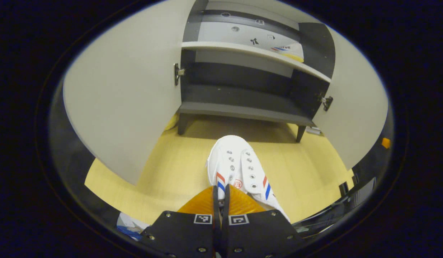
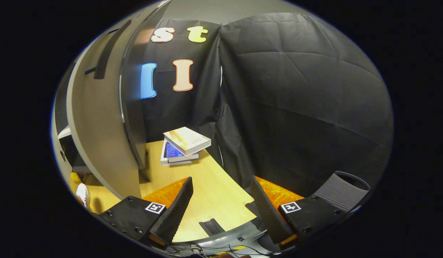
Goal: Grab one shoe with the right hand and put it into the shoe cabinet, grab the other shoe with the left hand and put it into the shoe cabinet; then close the right door with the right hand and the left door with the left hand.
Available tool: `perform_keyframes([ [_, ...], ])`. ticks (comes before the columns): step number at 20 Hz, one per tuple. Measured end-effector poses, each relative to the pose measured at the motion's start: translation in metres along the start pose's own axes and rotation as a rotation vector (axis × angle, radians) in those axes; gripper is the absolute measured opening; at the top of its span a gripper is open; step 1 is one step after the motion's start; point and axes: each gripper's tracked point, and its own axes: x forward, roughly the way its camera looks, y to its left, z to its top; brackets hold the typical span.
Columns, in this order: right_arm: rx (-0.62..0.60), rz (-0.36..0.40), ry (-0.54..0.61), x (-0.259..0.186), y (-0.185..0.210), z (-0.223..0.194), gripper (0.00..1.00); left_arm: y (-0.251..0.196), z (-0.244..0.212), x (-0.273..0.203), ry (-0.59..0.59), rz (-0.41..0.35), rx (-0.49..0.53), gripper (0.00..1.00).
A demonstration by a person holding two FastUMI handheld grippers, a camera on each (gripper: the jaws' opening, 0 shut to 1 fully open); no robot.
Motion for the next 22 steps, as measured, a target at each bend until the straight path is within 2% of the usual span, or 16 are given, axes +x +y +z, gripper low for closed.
perform_keyframes([
  [4, 0.012, 0.0, -0.035, 0.015, 0.0, 0.018, 1.0, 0.003, 0.005, -0.005, -0.092, -0.019, -0.058, 0.01],
  [6, 0.015, 0.006, -0.049, 0.019, 0.0, 0.026, 0.97, 0.003, 0.004, -0.002, -0.144, -0.032, -0.046, 0.01],
  [8, 0.021, 0.011, -0.068, 0.024, 0.0, 0.039, 1.0, 0.003, 0.005, -0.004, -0.192, -0.046, -0.054, 0.0],
  [10, 0.026, 0.009, -0.093, 0.029, -0.001, 0.05, 0.97, 0.003, 0.004, -0.002, -0.247, -0.062, -0.051, 0.0],
  [11, 0.03, 0.011, -0.103, 0.032, 0.0, 0.054, 1.0, 0.003, 0.004, -0.001, -0.277, -0.066, -0.041, 0.0],
  [12, 0.038, 0.016, -0.113, 0.034, 0.002, 0.059, 0.97, 0.002, 0.004, -0.002, -0.301, -0.07, -0.022, 0.01],
  [15, 0.045, 0.021, -0.131, 0.039, 0.004, 0.067, 0.97, 0.002, 0.004, 0.001, -0.34, -0.083, -0.012, 0.01],
  [16, 0.046, 0.02, -0.136, 0.04, 0.004, 0.068, 1.0, 0.002, 0.005, -0.001, -0.351, -0.09, -0.016, 0.01],
  [17, 0.054, 0.024, -0.124, 0.04, 0.005, 0.069, 0.97, 0.003, 0.004, -0.001, -0.363, -0.092, -0.02, 0.01],
  [18, 0.061, 0.039, -0.115, 0.039, 0.008, 0.07, 1.0, 0.002, 0.005, -0.002, -0.374, -0.093, -0.027, 0.0],
  [22, 0.073, 0.071, -0.176, 0.035, 0.009, 0.108, 1.0, 0.003, 0.006, -0.003, -0.424, -0.081, -0.022, 0.0],
])
